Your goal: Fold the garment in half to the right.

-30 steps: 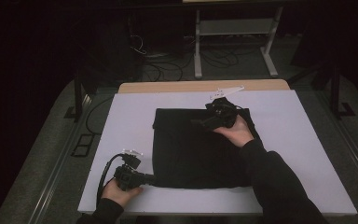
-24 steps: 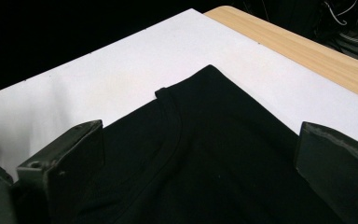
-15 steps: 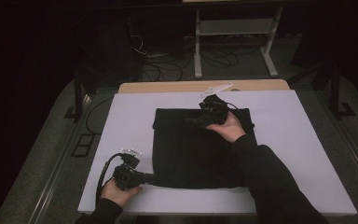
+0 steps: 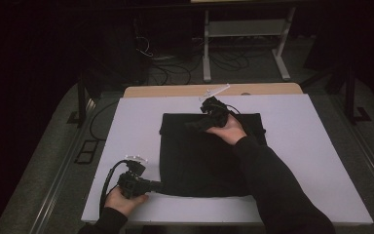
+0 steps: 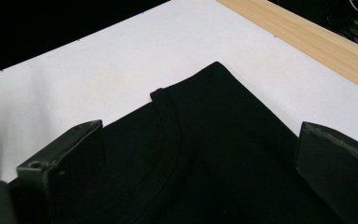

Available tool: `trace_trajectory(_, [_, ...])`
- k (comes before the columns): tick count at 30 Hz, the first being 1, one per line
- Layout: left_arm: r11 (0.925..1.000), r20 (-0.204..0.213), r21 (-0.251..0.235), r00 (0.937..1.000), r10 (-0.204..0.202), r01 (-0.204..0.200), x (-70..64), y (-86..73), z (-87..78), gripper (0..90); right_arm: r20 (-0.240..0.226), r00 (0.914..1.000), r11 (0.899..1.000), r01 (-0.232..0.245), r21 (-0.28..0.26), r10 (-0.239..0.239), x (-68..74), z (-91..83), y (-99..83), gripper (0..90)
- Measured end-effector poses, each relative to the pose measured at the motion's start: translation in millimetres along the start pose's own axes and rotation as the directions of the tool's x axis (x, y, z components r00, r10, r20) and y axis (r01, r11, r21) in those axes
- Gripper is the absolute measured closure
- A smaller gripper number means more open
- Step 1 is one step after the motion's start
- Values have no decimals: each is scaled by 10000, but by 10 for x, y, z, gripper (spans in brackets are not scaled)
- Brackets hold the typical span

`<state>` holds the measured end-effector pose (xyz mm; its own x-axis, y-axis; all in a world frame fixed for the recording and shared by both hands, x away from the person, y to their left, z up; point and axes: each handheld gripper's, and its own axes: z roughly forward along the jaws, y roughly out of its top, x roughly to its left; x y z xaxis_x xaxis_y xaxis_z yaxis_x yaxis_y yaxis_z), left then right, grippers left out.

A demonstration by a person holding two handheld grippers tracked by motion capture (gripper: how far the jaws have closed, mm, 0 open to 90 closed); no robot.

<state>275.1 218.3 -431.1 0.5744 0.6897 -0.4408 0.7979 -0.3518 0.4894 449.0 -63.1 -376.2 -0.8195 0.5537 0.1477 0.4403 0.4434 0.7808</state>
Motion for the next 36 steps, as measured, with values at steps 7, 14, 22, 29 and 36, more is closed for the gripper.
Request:
trace_trajectory(7, [10000, 23, -65, 10000, -29, 29, -5, -2, -2, 839, 68, 10000, 9999, 28, 101, -29, -25, 68, 55, 14])
trace_trajectory(14, [10000, 91, -56, 9999, -58, 59, -2, -3, -5, 838, 89, 9999, 9998, 50, 195, -52, -52, 151, 115, 14])
trace_trajectory(22, [10000, 109, -49, 9999, -42, 42, 4, -2, -3, 838, 265, 9996, 9992, -14, 392, 4, -109, 261, 164, 14])
trace_trajectory(29, [10000, 150, -68, 9999, -28, 29, 6, -1, -7, 837, 399, 9992, 9987, -70, 509, 50, -153, 355, 215, 14])
trace_trajectory(36, [10000, 150, -63, 9999, 3, -2, 4, 0, -6, 836, 429, 9991, 9974, -48, 714, 17, -167, 459, 243, 14])
